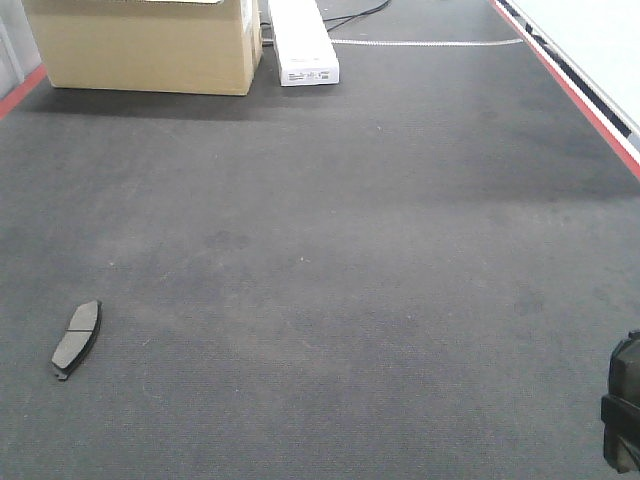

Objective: Move and align brake pads A on conveyor

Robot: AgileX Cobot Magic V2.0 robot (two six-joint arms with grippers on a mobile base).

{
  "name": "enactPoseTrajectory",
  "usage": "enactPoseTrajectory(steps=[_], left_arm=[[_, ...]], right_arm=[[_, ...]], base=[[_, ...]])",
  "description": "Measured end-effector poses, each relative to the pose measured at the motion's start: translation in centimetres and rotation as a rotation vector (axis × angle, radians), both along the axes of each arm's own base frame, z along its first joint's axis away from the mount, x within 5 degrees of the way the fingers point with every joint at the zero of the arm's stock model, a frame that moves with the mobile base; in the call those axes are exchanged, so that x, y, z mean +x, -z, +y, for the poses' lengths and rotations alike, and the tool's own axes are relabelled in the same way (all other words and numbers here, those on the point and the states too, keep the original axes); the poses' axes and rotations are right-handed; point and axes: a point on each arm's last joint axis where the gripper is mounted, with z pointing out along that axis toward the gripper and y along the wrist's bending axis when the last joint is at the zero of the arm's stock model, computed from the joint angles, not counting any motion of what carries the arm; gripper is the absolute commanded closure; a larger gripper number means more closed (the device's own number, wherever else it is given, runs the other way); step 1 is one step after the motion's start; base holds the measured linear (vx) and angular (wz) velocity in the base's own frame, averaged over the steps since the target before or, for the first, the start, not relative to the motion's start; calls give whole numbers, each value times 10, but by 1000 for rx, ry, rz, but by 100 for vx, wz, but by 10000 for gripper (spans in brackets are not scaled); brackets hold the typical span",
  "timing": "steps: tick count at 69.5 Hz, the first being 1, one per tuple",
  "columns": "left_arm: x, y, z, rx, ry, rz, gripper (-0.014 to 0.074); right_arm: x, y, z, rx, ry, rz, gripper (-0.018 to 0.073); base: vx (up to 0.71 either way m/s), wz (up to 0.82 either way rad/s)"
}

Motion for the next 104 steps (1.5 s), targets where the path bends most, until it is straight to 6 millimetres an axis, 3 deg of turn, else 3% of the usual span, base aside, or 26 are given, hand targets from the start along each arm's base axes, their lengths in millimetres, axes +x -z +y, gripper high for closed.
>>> enactPoseTrajectory(steps=[50, 64, 88, 104], left_arm=[[0, 0, 0, 0, 0, 0, 21], [0, 0, 0, 0, 0, 1, 21], [0, 0, 0, 0, 0, 1, 21], [0, 0, 0, 0, 0, 1, 21]], right_arm=[[6, 3, 1, -3, 2, 24, 566], [35, 10, 8, -21, 18, 207, 566], [101, -6, 21, -81, 37, 416, 566], [144, -5, 19, -213, 125, 573, 566]], base=[[0, 0], [0, 0], [0, 0], [0, 0]])
